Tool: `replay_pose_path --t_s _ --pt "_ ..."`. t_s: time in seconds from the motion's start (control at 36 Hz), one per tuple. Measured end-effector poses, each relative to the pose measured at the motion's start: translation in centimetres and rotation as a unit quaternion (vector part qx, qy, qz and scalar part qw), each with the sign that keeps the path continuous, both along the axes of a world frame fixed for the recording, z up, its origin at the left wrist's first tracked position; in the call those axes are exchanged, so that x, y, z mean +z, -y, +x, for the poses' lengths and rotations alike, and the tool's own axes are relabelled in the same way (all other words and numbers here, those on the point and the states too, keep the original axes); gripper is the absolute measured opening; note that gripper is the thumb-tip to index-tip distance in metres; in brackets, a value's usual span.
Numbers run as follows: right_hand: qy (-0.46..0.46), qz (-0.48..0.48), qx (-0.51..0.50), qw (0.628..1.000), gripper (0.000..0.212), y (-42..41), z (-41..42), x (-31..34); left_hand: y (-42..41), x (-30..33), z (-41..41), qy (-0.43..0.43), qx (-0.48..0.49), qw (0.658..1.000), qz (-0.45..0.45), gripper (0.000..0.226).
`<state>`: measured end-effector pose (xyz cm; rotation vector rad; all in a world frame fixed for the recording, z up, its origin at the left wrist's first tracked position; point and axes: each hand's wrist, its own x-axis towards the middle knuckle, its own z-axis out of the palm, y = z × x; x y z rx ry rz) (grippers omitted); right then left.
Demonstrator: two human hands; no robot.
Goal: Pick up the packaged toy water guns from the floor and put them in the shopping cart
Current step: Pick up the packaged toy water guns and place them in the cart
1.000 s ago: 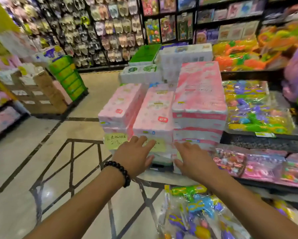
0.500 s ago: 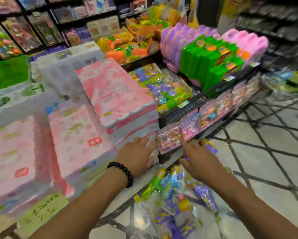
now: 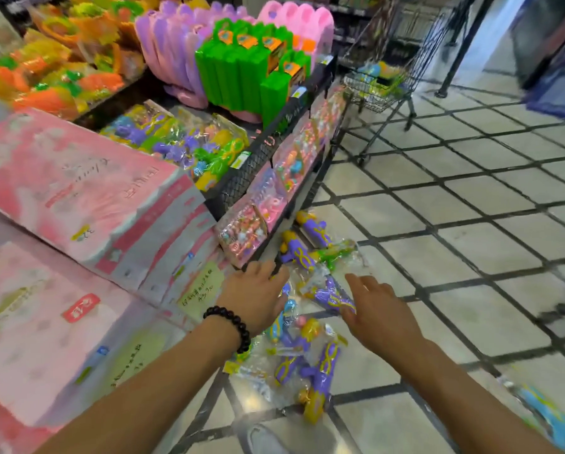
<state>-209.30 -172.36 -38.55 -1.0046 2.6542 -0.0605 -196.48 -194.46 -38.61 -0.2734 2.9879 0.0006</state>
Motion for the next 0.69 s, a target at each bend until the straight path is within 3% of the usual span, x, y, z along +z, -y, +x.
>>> replay_pose_path --t_s 0.36,0.69 --pt "0.028 -0.002 -0.059 0.998 0.061 -7.0 3.6 -13.7 -5.9 -13.5 3.2 0.050 0.033 0.998 -0.006 0.056" --pt "0.100 0.008 -0.098 0.990 0.066 -6.3 6.8 -35.8 -7.0 -36.3 3.9 0.118 0.007 0.992 0.037 0.055"
